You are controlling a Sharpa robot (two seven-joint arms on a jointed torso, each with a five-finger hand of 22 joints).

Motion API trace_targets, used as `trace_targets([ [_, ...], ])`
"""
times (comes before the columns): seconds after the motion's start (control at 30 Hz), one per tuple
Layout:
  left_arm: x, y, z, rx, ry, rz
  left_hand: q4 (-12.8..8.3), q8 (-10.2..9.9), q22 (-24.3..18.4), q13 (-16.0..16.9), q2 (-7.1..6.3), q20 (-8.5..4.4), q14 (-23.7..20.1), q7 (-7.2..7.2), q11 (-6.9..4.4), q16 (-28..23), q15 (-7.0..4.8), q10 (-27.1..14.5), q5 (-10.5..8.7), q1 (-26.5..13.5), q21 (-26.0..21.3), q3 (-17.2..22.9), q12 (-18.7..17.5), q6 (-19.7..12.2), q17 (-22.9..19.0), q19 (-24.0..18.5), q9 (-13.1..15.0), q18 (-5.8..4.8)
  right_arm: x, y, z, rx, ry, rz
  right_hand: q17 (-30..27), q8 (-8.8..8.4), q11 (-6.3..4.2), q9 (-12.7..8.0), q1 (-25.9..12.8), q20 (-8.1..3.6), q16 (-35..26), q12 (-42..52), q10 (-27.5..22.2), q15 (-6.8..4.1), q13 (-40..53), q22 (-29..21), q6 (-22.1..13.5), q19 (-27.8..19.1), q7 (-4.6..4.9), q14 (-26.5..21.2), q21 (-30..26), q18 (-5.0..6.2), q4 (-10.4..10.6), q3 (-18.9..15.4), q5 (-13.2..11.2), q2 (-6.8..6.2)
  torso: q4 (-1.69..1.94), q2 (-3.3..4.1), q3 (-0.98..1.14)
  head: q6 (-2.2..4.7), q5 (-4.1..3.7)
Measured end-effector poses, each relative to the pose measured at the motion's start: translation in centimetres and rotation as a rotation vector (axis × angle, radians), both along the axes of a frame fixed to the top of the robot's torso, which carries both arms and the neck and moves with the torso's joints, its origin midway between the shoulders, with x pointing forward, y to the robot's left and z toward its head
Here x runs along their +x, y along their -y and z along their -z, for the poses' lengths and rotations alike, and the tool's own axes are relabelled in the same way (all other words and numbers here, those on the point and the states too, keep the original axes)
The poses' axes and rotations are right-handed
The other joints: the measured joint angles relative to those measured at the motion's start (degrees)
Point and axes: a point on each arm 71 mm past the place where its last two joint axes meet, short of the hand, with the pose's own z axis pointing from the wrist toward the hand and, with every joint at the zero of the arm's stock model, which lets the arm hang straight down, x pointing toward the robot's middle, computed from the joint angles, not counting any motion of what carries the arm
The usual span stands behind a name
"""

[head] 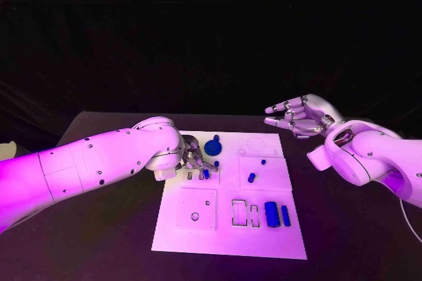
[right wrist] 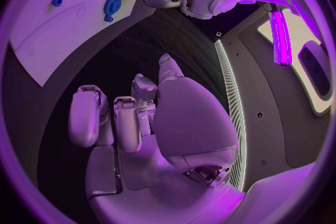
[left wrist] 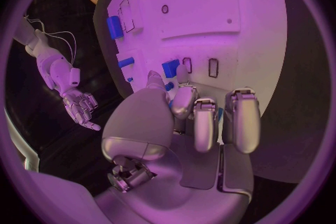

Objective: Assemble the parts on the task board

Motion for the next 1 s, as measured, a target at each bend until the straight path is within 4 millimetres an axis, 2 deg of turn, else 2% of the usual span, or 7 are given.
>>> trace_targets([
  [0.33,-0.07,0.25,0.02,0.009,-0.001,0.014,-1.0,0.9,0.0,0.3,0.54,0.0,0.0,0.02,-0.2,0.0,0.0,0.2,0.24,3.1,0.1,1.7,0.2,-0.8,0.0,0.0,1.8,0.0,0.06,-0.03,0.09,-0.002,-0.004,0.0,0.0,0.0,0.0,0.0,0.0,0.0,0.0,0.0,0.0,0.0,-0.1,0.0,0.0,0.0,0.0,0.0,0.0,0.0,0.0,0.0,0.0,0.0,0.04,-0.01,-0.01,-0.22,0.03],
  [0.6,-0.19,0.52,-0.15,0.005,0.004,0.019,-3.2,1.2,0.0,0.5,1.6,-0.03,0.0,-0.7,-0.22,0.0,-0.42,0.2,1.47,8.9,0.4,7.9,0.2,-1.8,0.0,0.0,3.2,0.0,0.13,-0.09,0.25,-0.004,-0.009,-0.002,0.0,0.0,0.0,0.0,0.0,0.0,0.0,0.0,0.0,0.0,-0.1,0.0,0.0,0.0,0.0,0.0,0.0,0.0,-0.2,-0.2,0.2,0.0,0.01,-0.01,0.01,-0.38,0.08],
  [0.7,-0.21,0.63,-0.31,-0.003,0.008,0.017,-4.4,0.9,0.0,0.6,0.92,-0.62,0.0,-0.71,-0.55,0.0,-0.83,-0.1,3.7,10.4,0.4,11.9,0.2,-2.6,0.0,0.0,3.5,0.0,0.15,-0.08,0.3,-0.004,-0.011,-0.002,0.0,0.0,0.0,0.0,0.0,0.0,0.0,0.0,0.0,0.0,-0.1,-0.1,0.0,0.0,0.0,0.0,0.0,0.0,-0.2,-0.2,0.2,0.0,0.01,0.01,0.04,-0.43,0.09],
  [0.8,-0.28,0.7,-0.33,-0.012,0.008,0.012,-4.6,0.9,0.0,0.5,-0.02,-0.62,0.1,-0.67,-0.65,0.0,-0.92,-0.2,4.3,11.4,0.4,14.8,0.1,-3.2,0.0,0.0,4.0,0.0,0.17,-0.08,0.33,-0.005,-0.012,-0.002,0.0,0.0,0.0,0.0,0.0,0.0,0.0,0.0,0.0,0.0,-0.1,-0.1,0.0,0.0,0.0,0.0,0.0,0.0,-0.2,-0.2,0.2,0.0,0.0,0.01,0.03,-0.53,0.09],
  [0.87,-0.37,0.7,-0.3,-0.021,0.006,0.005,-1.8,1.1,0.0,0.1,-1.1,-0.62,0.1,-0.51,-0.66,0.0,-0.92,-0.2,4.45,12.4,0.4,17.9,-0.1,-3.6,0.0,0.0,5.1,0.0,0.19,-0.08,0.35,-0.006,-0.013,-0.002,0.0,0.0,0.0,0.0,0.0,0.0,0.0,0.0,0.0,0.0,-0.1,-0.1,0.0,0.0,0.0,0.0,0.0,0.0,-0.2,-0.2,0.2,0.0,0.01,0.01,0.03,-0.57,0.09],
  [0.97,-0.51,0.56,-0.3,-0.036,0.002,-0.006,4.1,1.6,0.0,0.0,-2.49,-0.62,0.0,-0.39,-0.67,0.0,-1.01,-0.1,4.45,13.6,0.4,24.1,-0.5,-3.9,0.0,0.0,7.1,0.01,0.22,-0.04,0.4,-0.007,-0.015,-0.002,0.0,0.0,0.0,0.0,0.0,0.0,0.0,-0.2,0.0,0.0,-0.2,-0.1,0.0,0.0,0.0,0.0,-0.2,0.0,-0.2,-0.2,0.2,0.0,0.01,0.01,0.04,-0.61,0.09],
  [1.0,-0.56,0.48,-0.32,-0.041,0.0,-0.01,4.2,1.7,0.0,-0.1,-3.16,-0.62,0.0,-0.29,-0.67,0.0,-1.01,-0.1,4.44,13.2,0.4,26.9,-0.5,-4.0,0.0,0.0,7.5,0.0,0.23,-0.04,0.41,-0.007,-0.015,-0.002,0.0,0.0,0.0,0.0,0.0,0.0,0.0,-0.2,0.0,0.0,-0.2,-0.1,0.0,0.0,0.0,0.0,-0.2,0.0,-0.2,-0.2,0.2,0.0,0.01,0.01,0.04,-0.62,0.09],
])
